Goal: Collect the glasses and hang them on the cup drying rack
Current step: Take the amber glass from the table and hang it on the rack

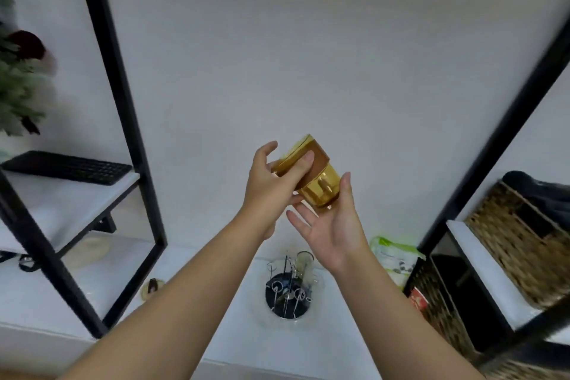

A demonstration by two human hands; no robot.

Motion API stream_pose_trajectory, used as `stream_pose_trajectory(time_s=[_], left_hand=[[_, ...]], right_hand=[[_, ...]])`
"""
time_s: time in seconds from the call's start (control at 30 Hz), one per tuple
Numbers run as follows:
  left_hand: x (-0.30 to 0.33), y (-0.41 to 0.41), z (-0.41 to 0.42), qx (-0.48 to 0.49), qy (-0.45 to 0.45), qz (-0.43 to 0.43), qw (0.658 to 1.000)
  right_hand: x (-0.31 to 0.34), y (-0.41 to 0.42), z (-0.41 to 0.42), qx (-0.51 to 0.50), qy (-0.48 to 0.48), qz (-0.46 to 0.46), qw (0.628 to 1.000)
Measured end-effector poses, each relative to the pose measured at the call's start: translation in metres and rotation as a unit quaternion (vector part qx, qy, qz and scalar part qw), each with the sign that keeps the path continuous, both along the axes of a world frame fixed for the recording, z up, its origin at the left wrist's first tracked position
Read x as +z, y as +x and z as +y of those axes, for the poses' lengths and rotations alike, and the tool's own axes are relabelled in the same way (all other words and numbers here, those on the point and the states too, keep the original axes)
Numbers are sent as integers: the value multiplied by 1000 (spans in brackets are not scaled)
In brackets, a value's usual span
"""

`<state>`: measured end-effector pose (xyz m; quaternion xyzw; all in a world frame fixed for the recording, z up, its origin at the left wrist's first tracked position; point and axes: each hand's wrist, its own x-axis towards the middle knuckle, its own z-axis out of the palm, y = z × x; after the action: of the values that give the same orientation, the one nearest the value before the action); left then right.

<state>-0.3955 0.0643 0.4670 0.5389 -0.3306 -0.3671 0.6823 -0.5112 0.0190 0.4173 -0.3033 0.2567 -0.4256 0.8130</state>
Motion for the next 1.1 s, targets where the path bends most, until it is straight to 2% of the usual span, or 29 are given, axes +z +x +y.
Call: stream_pose_trajectory(time_s=[0.2,0.37,0.5,0.77,0.87,0.97,1.1], left_hand=[[-74,-8,-32,-50,12,-23,998],[-139,1,-51,-105,72,-67,990],[-190,14,-71,-74,115,-11,991],[-315,29,-78,-30,199,-21,979],[-354,20,-75,-45,210,-66,974],[-391,14,-68,-57,203,-134,968],[-435,7,-57,-48,171,-234,956]], right_hand=[[-51,-18,-20,-52,1,63,997],[-100,-36,-47,-68,-22,114,991],[-145,-52,-70,-66,-59,180,980],[-249,-66,-89,-85,-72,294,949],[-278,-65,-90,-76,-134,367,917],[-303,-62,-90,-48,-228,463,855],[-331,-58,-93,-20,-319,548,773]])
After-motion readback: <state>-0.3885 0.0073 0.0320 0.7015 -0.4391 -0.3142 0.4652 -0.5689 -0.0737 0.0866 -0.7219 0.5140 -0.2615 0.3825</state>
